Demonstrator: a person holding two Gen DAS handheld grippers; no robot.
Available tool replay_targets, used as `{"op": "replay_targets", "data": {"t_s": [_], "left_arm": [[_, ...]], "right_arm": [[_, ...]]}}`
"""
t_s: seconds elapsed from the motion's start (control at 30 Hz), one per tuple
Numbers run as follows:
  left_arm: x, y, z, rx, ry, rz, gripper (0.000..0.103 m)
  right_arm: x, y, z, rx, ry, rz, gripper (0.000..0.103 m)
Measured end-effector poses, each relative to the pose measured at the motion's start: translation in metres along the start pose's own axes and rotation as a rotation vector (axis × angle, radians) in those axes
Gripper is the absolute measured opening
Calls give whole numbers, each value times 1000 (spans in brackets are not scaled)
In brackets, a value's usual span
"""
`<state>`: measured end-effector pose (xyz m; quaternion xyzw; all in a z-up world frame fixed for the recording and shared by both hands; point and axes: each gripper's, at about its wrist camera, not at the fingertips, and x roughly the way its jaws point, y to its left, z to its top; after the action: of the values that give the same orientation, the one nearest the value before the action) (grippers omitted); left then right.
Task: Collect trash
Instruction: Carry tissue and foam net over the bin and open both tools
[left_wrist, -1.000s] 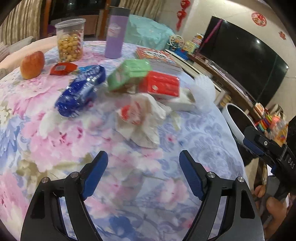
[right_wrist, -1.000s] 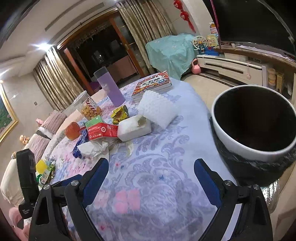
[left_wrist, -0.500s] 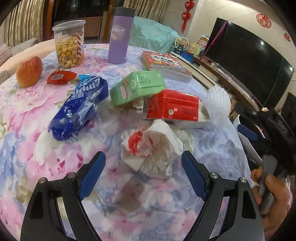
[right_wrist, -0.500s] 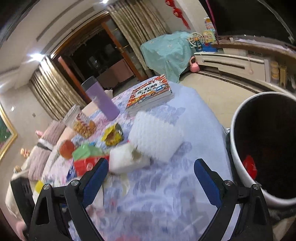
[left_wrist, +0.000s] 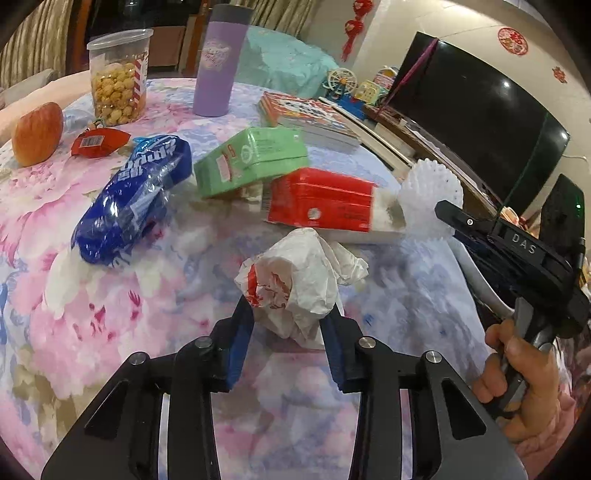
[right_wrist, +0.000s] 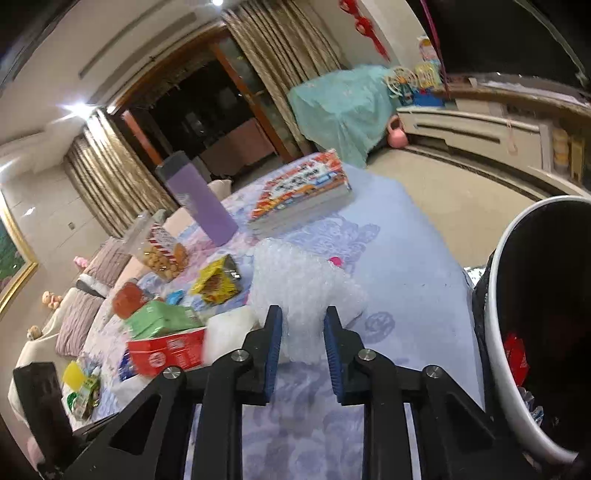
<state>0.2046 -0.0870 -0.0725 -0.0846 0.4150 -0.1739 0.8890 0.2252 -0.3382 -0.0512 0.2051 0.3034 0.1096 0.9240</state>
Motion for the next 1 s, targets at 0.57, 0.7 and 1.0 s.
{"op": "replay_targets", "data": {"t_s": [0.57, 0.7, 1.0], "left_arm": [[-20, -64, -21, 120, 19, -119, 35], [-18, -76, -20, 140, 25, -124, 35], [-14, -112, -19, 201, 31, -158, 35]], "right_arm": [[-91, -4, -38, 14, -59, -14, 22], [-106, -12, -42, 30, -74, -28, 22], [-135, -30, -47, 47, -115, -83, 22]]}}
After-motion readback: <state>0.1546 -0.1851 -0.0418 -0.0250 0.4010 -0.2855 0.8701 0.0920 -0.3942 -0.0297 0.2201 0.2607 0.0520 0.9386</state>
